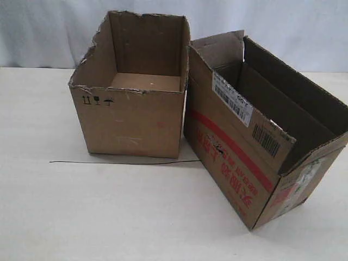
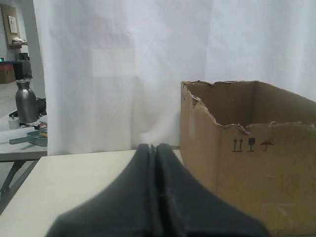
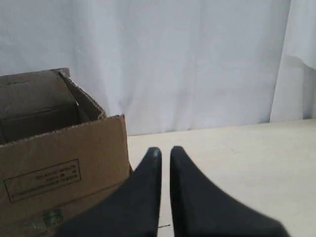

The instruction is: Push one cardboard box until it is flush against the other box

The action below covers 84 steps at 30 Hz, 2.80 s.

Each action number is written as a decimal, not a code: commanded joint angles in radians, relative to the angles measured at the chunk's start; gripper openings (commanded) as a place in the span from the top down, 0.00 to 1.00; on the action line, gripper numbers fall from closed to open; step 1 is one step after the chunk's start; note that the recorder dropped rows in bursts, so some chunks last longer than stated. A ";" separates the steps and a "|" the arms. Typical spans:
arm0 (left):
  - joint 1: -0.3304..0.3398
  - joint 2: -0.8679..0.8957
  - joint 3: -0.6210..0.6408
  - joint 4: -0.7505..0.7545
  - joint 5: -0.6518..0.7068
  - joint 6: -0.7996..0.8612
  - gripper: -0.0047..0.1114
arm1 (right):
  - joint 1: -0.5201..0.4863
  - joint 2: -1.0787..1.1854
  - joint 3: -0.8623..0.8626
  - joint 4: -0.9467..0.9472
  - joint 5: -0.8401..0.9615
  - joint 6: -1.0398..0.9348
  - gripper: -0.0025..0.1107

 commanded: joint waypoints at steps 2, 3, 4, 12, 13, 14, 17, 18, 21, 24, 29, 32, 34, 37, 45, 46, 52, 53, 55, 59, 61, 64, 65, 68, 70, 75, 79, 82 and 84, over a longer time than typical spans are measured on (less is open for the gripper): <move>0.004 -0.003 0.004 -0.006 -0.013 -0.007 0.96 | -0.001 -0.004 0.003 0.151 -0.047 0.042 0.93; 0.004 -0.003 0.004 -0.006 -0.013 -0.007 0.96 | -0.001 -0.004 0.003 0.206 -0.047 0.045 0.93; 0.004 -0.003 0.004 -0.006 -0.013 -0.007 0.96 | -0.001 -0.004 0.003 0.276 -0.047 0.048 0.93; 0.004 -0.003 0.004 -0.006 -0.013 -0.007 0.96 | -0.001 -0.004 0.003 0.388 -0.129 0.048 0.93; 0.004 -0.003 0.004 -0.006 -0.013 -0.007 0.96 | -0.001 -0.004 0.003 0.388 -0.139 0.048 0.93; 0.004 -0.003 0.004 -0.006 -0.013 -0.007 0.96 | -0.001 -0.004 0.003 0.388 -0.143 0.048 0.93; 0.004 -0.003 0.004 -0.004 -0.013 -0.007 0.96 | -0.001 -0.004 0.003 0.388 -0.167 0.048 0.93; 0.004 -0.003 0.004 -0.004 -0.013 -0.007 0.96 | -0.001 -0.004 0.003 0.388 -0.183 0.048 0.93; 0.004 -0.003 0.004 -0.004 -0.013 -0.007 0.96 | -0.001 -0.004 0.003 0.388 -0.189 0.048 0.93; 0.004 -0.003 0.004 -0.004 -0.013 -0.007 0.96 | -0.001 -0.004 0.003 0.373 -0.189 0.044 0.93; 0.004 -0.003 0.004 -0.004 -0.013 -0.007 0.96 | -0.001 0.066 -0.076 0.373 -0.093 -0.002 0.93; 0.004 -0.003 0.004 -0.004 -0.013 -0.007 0.96 | -0.001 0.165 -0.193 0.373 0.009 -0.037 0.93; 0.004 -0.003 0.004 -0.004 -0.013 -0.007 0.96 | -0.001 0.251 -0.293 0.368 0.104 -0.101 0.93; 0.004 -0.003 0.004 -0.004 -0.013 -0.007 0.96 | -0.001 0.403 -0.469 0.267 0.330 -0.138 0.93; 0.004 -0.003 0.004 -0.004 -0.013 -0.007 0.96 | 0.031 0.711 -0.809 0.068 0.934 -0.174 0.93; 0.004 -0.003 0.004 -0.004 -0.013 -0.007 0.96 | 0.049 0.731 -0.826 0.068 0.982 -0.184 0.93; 0.004 -0.003 0.004 -0.004 -0.013 -0.007 0.96 | 0.148 0.795 -0.778 0.060 1.128 -0.204 0.93; 0.004 -0.003 0.004 -0.006 -0.013 -0.007 0.96 | 0.163 0.795 -0.749 0.068 1.127 -0.204 0.93; 0.004 -0.003 0.004 -0.006 -0.013 -0.007 0.96 | 0.189 0.795 -0.683 0.079 1.060 -0.204 0.93; 0.004 -0.003 0.004 -0.006 -0.013 -0.007 0.96 | 0.222 0.798 -0.568 0.125 0.910 -0.211 0.93; 0.004 -0.003 0.004 -0.006 -0.013 -0.007 0.96 | 0.232 0.812 -0.525 0.164 0.838 -0.234 0.93; 0.004 -0.003 0.004 -0.006 -0.013 -0.007 0.96 | 0.232 0.851 -0.485 0.241 0.752 -0.289 0.93; 0.004 -0.003 0.004 -0.006 -0.013 -0.007 0.96 | 0.232 0.867 -0.483 0.262 0.740 -0.308 0.93; 0.004 -0.003 0.004 -0.006 -0.013 -0.007 0.96 | 0.232 0.913 -0.483 0.308 0.697 -0.333 0.93; 0.004 -0.003 0.004 -0.006 -0.013 -0.007 0.96 | 0.232 0.936 -0.483 0.337 0.658 -0.333 0.93; 0.004 -0.003 0.004 -0.006 -0.013 -0.007 0.96 | 0.232 0.975 -0.483 0.366 0.557 -0.335 0.93; 0.004 -0.003 0.004 -0.006 -0.013 -0.007 0.96 | 0.232 0.998 -0.483 0.406 0.498 -0.335 0.93; 0.004 -0.003 0.004 -0.006 -0.013 -0.007 0.96 | 0.232 1.013 -0.483 0.453 0.453 -0.335 0.93; 0.004 -0.003 0.004 -0.006 -0.013 -0.007 0.96 | 0.232 1.026 -0.483 0.476 0.431 -0.358 0.93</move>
